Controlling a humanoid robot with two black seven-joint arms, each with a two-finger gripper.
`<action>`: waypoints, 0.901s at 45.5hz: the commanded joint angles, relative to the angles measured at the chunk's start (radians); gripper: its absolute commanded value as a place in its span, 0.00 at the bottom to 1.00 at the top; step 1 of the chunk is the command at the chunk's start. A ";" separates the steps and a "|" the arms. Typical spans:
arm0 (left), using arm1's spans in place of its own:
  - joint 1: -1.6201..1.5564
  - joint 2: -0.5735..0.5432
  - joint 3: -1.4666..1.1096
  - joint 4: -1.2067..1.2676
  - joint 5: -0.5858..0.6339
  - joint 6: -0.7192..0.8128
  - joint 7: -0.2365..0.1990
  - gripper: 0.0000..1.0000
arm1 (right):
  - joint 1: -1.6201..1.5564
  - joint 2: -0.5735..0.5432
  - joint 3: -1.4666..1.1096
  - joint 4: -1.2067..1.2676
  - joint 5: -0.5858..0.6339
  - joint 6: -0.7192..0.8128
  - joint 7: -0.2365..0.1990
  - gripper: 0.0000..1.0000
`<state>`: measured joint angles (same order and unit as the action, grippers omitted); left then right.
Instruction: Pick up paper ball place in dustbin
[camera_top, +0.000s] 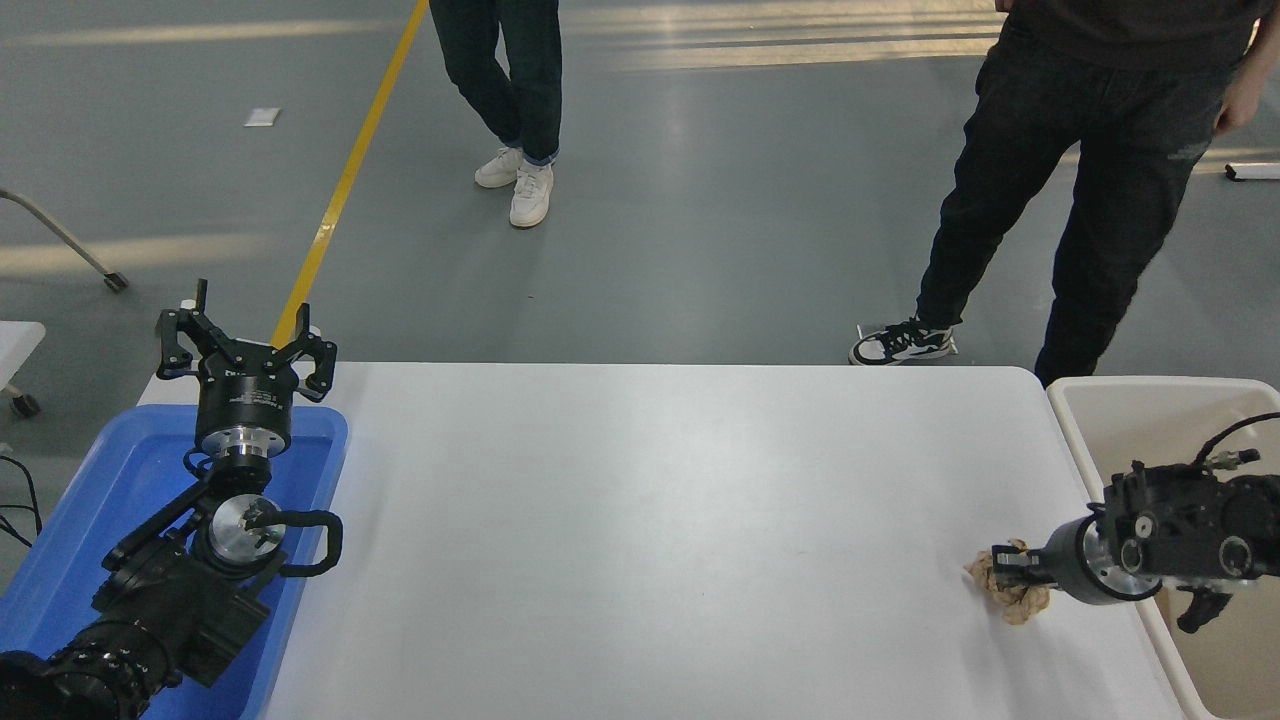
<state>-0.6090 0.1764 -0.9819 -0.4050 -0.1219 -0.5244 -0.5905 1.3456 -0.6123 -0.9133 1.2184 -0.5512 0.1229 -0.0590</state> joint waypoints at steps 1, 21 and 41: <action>0.000 0.000 0.000 0.000 0.001 0.000 0.000 0.99 | 0.416 -0.124 -0.238 0.292 0.008 0.043 0.001 0.00; 0.002 0.002 0.000 0.000 0.001 0.000 0.000 0.99 | 1.231 -0.110 -0.463 0.452 0.180 0.619 0.079 0.00; 0.002 0.002 0.000 0.000 0.001 0.000 0.000 0.99 | 1.253 -0.093 -0.473 0.399 0.126 0.624 0.073 0.00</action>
<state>-0.6075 0.1779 -0.9818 -0.4050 -0.1211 -0.5247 -0.5905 2.5615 -0.7033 -1.3623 1.6472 -0.3905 0.7164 0.0106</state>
